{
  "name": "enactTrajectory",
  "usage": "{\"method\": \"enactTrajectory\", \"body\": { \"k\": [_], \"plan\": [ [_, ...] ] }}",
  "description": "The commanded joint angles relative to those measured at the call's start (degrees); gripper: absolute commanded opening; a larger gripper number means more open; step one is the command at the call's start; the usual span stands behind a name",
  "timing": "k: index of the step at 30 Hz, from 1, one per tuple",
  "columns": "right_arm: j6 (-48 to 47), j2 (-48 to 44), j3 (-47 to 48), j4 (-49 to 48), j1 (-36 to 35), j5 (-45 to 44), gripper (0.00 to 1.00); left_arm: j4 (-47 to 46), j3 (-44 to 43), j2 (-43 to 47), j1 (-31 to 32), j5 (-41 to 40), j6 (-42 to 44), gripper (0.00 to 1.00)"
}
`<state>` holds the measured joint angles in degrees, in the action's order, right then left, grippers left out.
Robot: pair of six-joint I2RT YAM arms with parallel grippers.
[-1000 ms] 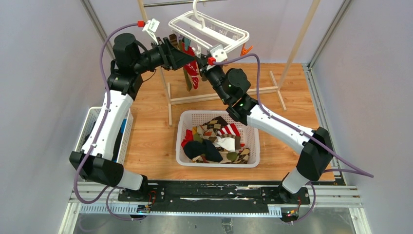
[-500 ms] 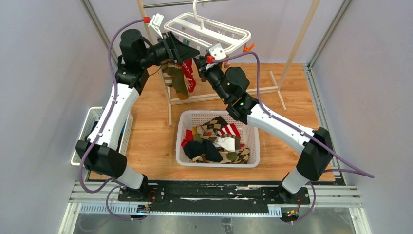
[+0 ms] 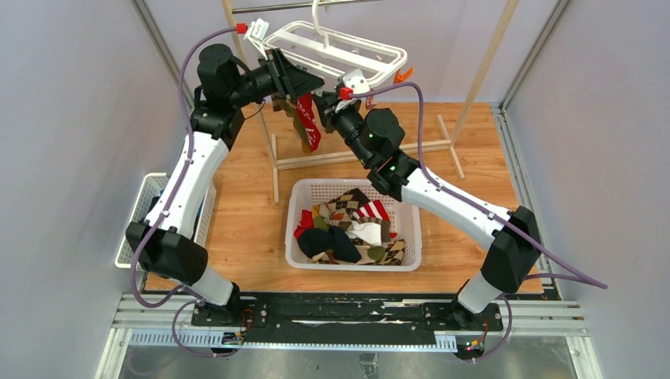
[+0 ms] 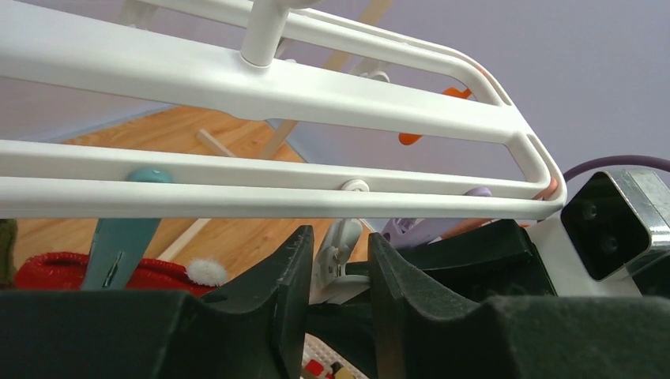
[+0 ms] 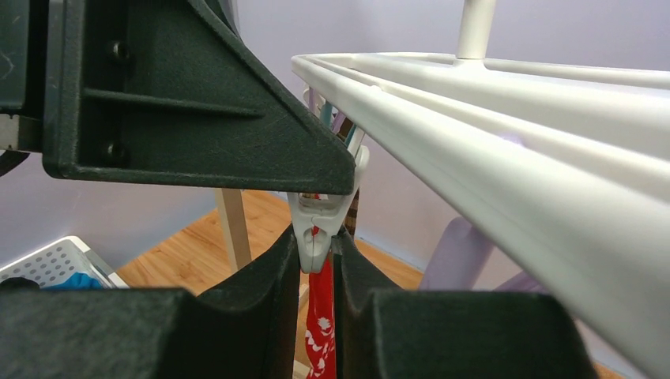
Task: Clip the socks to the hanger
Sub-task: Open the clamp at the hanger.
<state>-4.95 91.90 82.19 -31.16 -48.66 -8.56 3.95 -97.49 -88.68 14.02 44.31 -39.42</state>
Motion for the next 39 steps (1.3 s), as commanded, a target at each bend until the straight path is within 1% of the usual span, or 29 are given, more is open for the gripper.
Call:
{"method": "enactTrajectory", "body": {
  "k": [1, 3, 4, 5, 8, 9, 12, 14, 19, 22, 24, 25, 26, 28, 30, 34, 39],
  "plan": [
    [3.5, -1.4, 0.5, 3.1, -0.6, 2.3, 0.03, -0.5, 0.7, 0.2, 0.4, -0.7, 1.4, 0.34],
    [4.5, -1.8, 0.1, 3.3, -0.4, 2.6, 0.14, -0.5, 0.2, 0.0, 0.4, -1.1, 1.1, 0.28],
    [7.0, -2.2, -0.3, 3.2, -0.1, 3.1, 0.22, -0.7, -0.2, -0.2, 0.4, -1.2, 0.8, 0.25],
    [8.5, -2.6, -0.7, 3.1, 0.3, 3.6, 0.27, -0.9, -0.5, -0.2, 0.4, -1.3, 0.5, 0.23],
    [14.9, -4.1, -4.2, 0.4, 2.5, 7.4, 0.37, -1.4, -0.9, -0.4, 0.4, -1.4, -0.2, 0.19],
    [17.9, -4.7, -5.7, -1.4, 3.8, 10.6, 0.40, -1.5, -0.9, -0.4, 0.4, -1.4, -0.4, 0.17],
    [29.2, -5.3, -10.3, -8.9, 8.7, 19.6, 0.45, -2.2, -0.9, -0.5, 0.4, -1.3, -1.3, 0.15],
    [35.9, -4.9, -13.4, -15.1, 11.0, 24.1, 0.47, -2.5, -1.0, -0.7, 0.4, -1.2, -1.9, 0.15],
    [51.9, -0.4, -16.1, -29.9, 14.5, 31.9, 0.50, -3.4, -1.6, -1.1, 0.4, -0.4, -3.5, 0.15],
    [61.2, 3.8, -16.0, -39.5, 15.6, 33.1, 0.56, -3.7, -1.8, -1.3, 0.4, 0.0, -4.6, 0.14],
    [66.7, 6.4, -16.3, -47.3, 15.9, 32.1, 0.63, -3.7, -1.9, -1.2, 0.4, 0.2, -4.6, 0.14],
    [68.9, 7.6, -16.2, -50.3, 16.0, 31.2, 0.68, -3.6, -2.0, -1.2, 0.4, 0.3, -4.7, 0.14],
    [70.5, 8.7, -16.0, -52.1, 15.9, 30.4, 0.70, -3.7, -2.1, -1.2, 0.4, 0.5, -4.8, 0.14],
    [72.2, 9.5, -16.9, -54.9, 15.7, 27.9, 0.71, -3.7, -2.4, -1.3, 0.4, 0.7, -5.3, 0.14],
    [71.5, 8.4, -19.7, -56.7, 14.9, 24.8, 0.72, -3.7, -2.5, -1.4, 0.4, 0.6, -6.0, 0.14],
    [67.0, 4.3, -24.1, -53.6, 14.5, 22.8, 0.73, -3.7, -3.0, -1.6, 0.4, 0.5, -5.9, 0.14],
    [59.2, -0.8, -24.9, -46.9, 14.9, 23.7, 0.76, -3.7, -3.0, -1.4, 0.4, 0.5, -6.0, 0.14]
  ]
}}
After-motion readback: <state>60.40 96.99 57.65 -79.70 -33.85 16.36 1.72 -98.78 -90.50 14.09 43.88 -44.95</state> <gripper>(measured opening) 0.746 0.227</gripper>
